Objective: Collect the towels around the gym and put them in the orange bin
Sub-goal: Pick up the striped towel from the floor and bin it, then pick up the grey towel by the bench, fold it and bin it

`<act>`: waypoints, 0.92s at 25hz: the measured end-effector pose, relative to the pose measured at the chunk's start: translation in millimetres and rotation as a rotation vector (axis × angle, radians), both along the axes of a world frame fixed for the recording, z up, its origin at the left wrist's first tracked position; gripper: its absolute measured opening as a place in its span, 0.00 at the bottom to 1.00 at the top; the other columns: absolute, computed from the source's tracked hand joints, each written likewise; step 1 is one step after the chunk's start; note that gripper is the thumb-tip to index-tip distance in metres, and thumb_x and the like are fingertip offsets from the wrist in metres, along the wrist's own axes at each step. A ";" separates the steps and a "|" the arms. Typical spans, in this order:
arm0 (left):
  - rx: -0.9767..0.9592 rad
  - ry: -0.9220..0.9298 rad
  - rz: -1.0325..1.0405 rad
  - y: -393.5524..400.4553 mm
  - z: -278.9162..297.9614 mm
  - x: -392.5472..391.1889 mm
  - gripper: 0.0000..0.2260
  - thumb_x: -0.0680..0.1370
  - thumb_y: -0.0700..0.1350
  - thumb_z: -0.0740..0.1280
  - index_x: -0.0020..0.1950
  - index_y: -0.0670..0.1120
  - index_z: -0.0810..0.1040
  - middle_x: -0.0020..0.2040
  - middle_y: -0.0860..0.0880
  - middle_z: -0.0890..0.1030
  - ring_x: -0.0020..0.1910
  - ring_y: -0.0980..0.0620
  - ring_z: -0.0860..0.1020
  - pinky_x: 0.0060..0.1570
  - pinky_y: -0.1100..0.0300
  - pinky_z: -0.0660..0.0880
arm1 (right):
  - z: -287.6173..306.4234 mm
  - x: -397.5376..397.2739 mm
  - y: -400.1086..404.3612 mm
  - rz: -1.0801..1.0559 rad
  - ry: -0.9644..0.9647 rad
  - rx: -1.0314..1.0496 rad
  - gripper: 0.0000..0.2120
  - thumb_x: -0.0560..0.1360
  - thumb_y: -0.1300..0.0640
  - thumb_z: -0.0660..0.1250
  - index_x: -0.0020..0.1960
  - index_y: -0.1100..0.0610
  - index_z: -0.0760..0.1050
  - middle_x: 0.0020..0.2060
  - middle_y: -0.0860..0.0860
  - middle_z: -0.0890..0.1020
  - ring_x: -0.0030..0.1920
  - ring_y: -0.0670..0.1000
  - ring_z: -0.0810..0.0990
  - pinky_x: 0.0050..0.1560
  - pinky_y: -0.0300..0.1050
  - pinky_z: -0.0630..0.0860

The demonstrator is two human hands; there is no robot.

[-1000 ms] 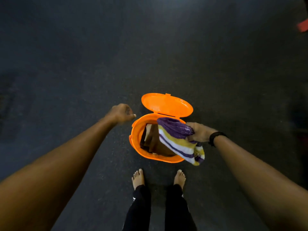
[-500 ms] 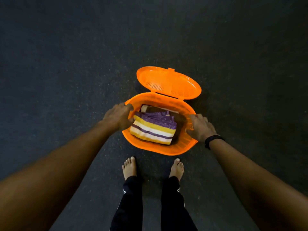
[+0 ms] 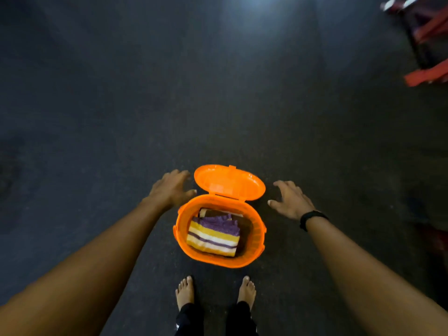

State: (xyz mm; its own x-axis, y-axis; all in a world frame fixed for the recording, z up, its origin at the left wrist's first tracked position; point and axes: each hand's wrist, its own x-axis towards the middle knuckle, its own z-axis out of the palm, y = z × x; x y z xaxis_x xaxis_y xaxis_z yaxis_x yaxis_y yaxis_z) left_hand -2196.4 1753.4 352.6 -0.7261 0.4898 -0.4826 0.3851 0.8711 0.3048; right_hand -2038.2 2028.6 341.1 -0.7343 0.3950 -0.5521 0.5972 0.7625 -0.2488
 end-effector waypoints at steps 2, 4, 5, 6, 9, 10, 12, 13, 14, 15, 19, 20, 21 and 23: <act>0.074 0.058 0.028 12.7 60.2 -6.4 0.25 0.76 0.56 0.66 0.69 0.48 0.68 0.66 0.44 0.71 0.64 0.44 0.71 0.59 0.47 0.73 | 64.3 -13.8 17.1 -0.050 0.104 -0.004 0.29 0.75 0.48 0.68 0.72 0.51 0.62 0.70 0.54 0.65 0.68 0.57 0.67 0.63 0.55 0.71; 0.149 0.102 0.058 21.9 117.1 -10.6 0.24 0.76 0.56 0.66 0.69 0.48 0.68 0.65 0.44 0.72 0.63 0.45 0.72 0.59 0.48 0.73 | 128.8 -23.2 34.2 -0.086 0.205 -0.013 0.29 0.75 0.47 0.68 0.72 0.52 0.63 0.69 0.55 0.66 0.68 0.57 0.68 0.63 0.55 0.71; 0.185 0.117 0.072 24.6 144.7 -11.6 0.24 0.76 0.56 0.67 0.68 0.48 0.69 0.65 0.44 0.72 0.62 0.45 0.73 0.58 0.47 0.73 | 159.2 -26.6 41.2 -0.097 0.252 -0.018 0.29 0.75 0.47 0.68 0.72 0.52 0.63 0.69 0.55 0.66 0.67 0.57 0.69 0.63 0.54 0.71; 0.217 0.128 0.086 26.2 168.5 -13.3 0.24 0.76 0.57 0.67 0.68 0.48 0.69 0.65 0.45 0.72 0.62 0.46 0.73 0.58 0.47 0.73 | 185.6 -30.2 47.3 -0.104 0.292 -0.025 0.29 0.75 0.46 0.68 0.71 0.53 0.64 0.69 0.56 0.67 0.67 0.57 0.69 0.63 0.53 0.71; 0.326 0.190 0.149 25.3 240.6 -15.8 0.24 0.75 0.56 0.68 0.67 0.47 0.70 0.66 0.44 0.73 0.63 0.45 0.73 0.61 0.46 0.73 | 263.7 -38.7 59.5 -0.081 0.407 -0.052 0.29 0.74 0.47 0.69 0.71 0.56 0.65 0.69 0.57 0.68 0.68 0.57 0.69 0.64 0.51 0.69; 0.359 0.226 0.171 23.4 265.2 -15.8 0.24 0.75 0.56 0.68 0.67 0.46 0.71 0.66 0.44 0.74 0.63 0.45 0.73 0.62 0.47 0.72 | 289.7 -40.4 60.8 -0.068 0.442 -0.055 0.30 0.74 0.47 0.69 0.71 0.57 0.65 0.69 0.57 0.69 0.68 0.57 0.68 0.64 0.50 0.68; 0.425 0.284 0.221 16.4 310.0 -14.0 0.23 0.75 0.55 0.69 0.66 0.46 0.72 0.66 0.44 0.75 0.64 0.46 0.74 0.63 0.50 0.71 | 336.4 -44.2 59.8 -0.021 0.494 -0.051 0.30 0.74 0.47 0.69 0.71 0.58 0.65 0.69 0.57 0.70 0.69 0.57 0.68 0.65 0.49 0.67; 0.458 0.304 0.247 11.1 330.0 -12.9 0.23 0.75 0.55 0.69 0.66 0.45 0.72 0.65 0.44 0.75 0.64 0.46 0.74 0.63 0.51 0.71 | 356.4 -47.3 57.7 0.010 0.517 -0.045 0.31 0.74 0.46 0.69 0.71 0.58 0.65 0.69 0.57 0.70 0.69 0.56 0.69 0.65 0.49 0.67; 0.482 0.319 0.268 4.7 346.9 -11.5 0.24 0.75 0.55 0.70 0.66 0.45 0.72 0.65 0.44 0.75 0.63 0.47 0.74 0.62 0.52 0.72 | 372.5 -51.2 55.2 0.036 0.537 -0.041 0.31 0.74 0.46 0.69 0.71 0.58 0.65 0.69 0.56 0.70 0.69 0.56 0.69 0.65 0.48 0.67; 0.499 0.331 0.292 -3.0 361.4 -10.2 0.24 0.75 0.55 0.70 0.66 0.45 0.72 0.65 0.44 0.75 0.62 0.47 0.74 0.61 0.53 0.72 | 385.7 -56.0 51.9 0.055 0.558 -0.043 0.31 0.73 0.45 0.70 0.70 0.58 0.65 0.68 0.56 0.70 0.69 0.56 0.69 0.65 0.48 0.67; 0.569 0.391 0.401 -53.5 411.7 3.9 0.25 0.73 0.54 0.72 0.66 0.45 0.73 0.62 0.45 0.77 0.59 0.48 0.76 0.57 0.56 0.73 | 434.4 -75.8 17.1 0.171 0.635 -0.058 0.33 0.72 0.42 0.71 0.70 0.56 0.65 0.68 0.56 0.71 0.67 0.56 0.70 0.64 0.50 0.69; 0.584 0.413 0.431 -69.3 420.9 8.2 0.25 0.73 0.54 0.72 0.66 0.45 0.73 0.62 0.45 0.77 0.58 0.49 0.76 0.57 0.57 0.73 | 444.0 -81.1 3.8 0.206 0.648 -0.064 0.34 0.71 0.42 0.70 0.70 0.56 0.65 0.68 0.56 0.71 0.68 0.56 0.70 0.64 0.51 0.69; 0.594 0.435 0.461 -87.6 428.9 13.3 0.25 0.72 0.55 0.72 0.66 0.45 0.73 0.62 0.45 0.77 0.58 0.49 0.76 0.56 0.57 0.72 | 452.3 -87.0 -11.9 0.242 0.661 -0.073 0.34 0.71 0.42 0.70 0.70 0.56 0.65 0.68 0.56 0.71 0.68 0.56 0.70 0.64 0.50 0.69; 0.596 0.483 0.510 -123.8 441.9 23.9 0.26 0.72 0.55 0.73 0.65 0.45 0.73 0.61 0.45 0.77 0.59 0.49 0.76 0.57 0.56 0.72 | 464.3 -98.3 -43.9 0.303 0.682 -0.101 0.34 0.72 0.42 0.70 0.71 0.57 0.64 0.68 0.56 0.70 0.68 0.56 0.70 0.64 0.50 0.69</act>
